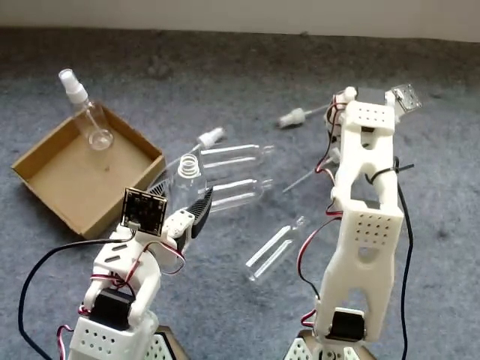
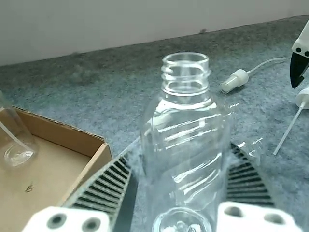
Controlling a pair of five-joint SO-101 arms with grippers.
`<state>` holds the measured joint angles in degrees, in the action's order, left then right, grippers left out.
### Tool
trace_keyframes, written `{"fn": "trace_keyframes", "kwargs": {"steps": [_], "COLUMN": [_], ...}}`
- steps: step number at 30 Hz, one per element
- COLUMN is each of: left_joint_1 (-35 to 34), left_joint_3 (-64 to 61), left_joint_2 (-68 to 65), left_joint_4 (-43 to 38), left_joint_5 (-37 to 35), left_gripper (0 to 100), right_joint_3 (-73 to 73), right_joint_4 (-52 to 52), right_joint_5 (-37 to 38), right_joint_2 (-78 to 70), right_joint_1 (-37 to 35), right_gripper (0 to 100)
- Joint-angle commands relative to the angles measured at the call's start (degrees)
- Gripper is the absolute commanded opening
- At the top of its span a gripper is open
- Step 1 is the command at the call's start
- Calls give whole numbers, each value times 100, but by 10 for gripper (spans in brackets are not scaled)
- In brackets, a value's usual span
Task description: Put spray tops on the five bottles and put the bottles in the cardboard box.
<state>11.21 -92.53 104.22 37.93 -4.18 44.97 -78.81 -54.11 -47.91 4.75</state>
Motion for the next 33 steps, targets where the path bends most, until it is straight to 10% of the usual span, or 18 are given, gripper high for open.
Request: {"fn": "trace_keyframes", "kwargs": {"steps": [1,17,33], "left_joint_1": [-40,-13,347], "left_joint_3": [57,48,-171], "left_joint_2": [92,92,92], "left_joint_4": [-132,-141,-149], "left_joint_5": [-70,-70,-35], "left_gripper": [119,123,123], "right_joint_3": [664,2202,2686], "right_joint_4": [-101,-1042,-1499], "right_joint_5": [-18,-18,862], "right_joint_2": [-127,-426,-444], "right_joint_1": [-22,-22,-57], "right_gripper": [163,0,139]}}
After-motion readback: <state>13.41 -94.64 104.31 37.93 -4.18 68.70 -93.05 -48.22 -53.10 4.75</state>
